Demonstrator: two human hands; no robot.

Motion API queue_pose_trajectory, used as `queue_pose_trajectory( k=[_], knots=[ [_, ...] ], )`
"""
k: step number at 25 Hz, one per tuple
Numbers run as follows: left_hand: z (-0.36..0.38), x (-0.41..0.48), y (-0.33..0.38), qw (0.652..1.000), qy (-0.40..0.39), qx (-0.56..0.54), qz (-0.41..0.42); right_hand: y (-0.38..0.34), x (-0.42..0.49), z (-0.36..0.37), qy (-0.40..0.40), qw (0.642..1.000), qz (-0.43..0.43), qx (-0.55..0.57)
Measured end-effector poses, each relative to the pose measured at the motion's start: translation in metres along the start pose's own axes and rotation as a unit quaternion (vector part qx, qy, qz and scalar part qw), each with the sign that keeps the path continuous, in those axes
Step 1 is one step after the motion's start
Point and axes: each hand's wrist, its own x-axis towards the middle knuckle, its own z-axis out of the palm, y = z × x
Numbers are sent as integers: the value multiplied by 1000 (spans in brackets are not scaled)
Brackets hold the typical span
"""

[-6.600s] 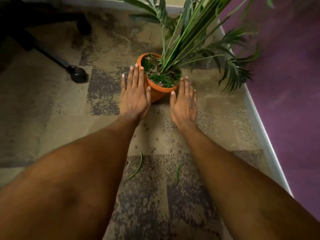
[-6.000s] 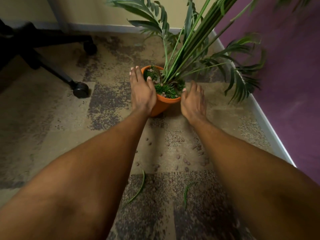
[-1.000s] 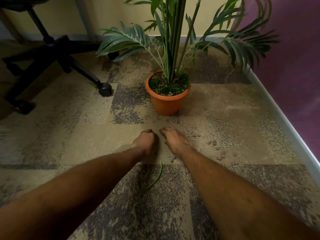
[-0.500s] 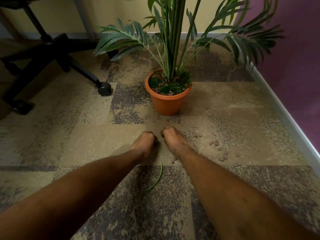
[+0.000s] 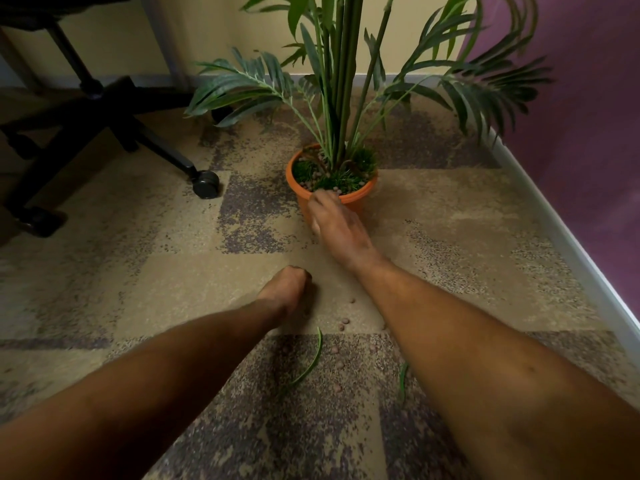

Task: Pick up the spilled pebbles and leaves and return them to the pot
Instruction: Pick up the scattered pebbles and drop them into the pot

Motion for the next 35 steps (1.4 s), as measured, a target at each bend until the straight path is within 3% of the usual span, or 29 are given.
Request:
queue_pose_trajectory(
  k=[3, 10, 16, 19, 24, 29, 35],
  knots=[
    [-4, 0, -2, 1000, 15, 4, 7, 14, 31, -9, 40, 998, 41, -9],
    [-46, 5, 5, 991, 126, -36, 6, 20, 54, 4, -36, 996, 83, -13],
    [-83, 10, 9, 974, 208, -87, 8, 17, 56, 1, -45, 988, 145, 33],
    [-104, 11, 13, 964, 253, -76, 12, 16, 45, -3, -66, 987, 141, 28],
    [-134, 22, 26, 954, 289, -75, 36, 8, -10, -18, -3, 992, 78, -98],
    [-138, 35, 30, 954, 294, -58, 26, 2, -90, -12, -99, 984, 49, -140],
    [-135, 49, 45, 957, 281, -44, 51, 6, -117, -3, -174, 969, 68, -158]
  ],
)
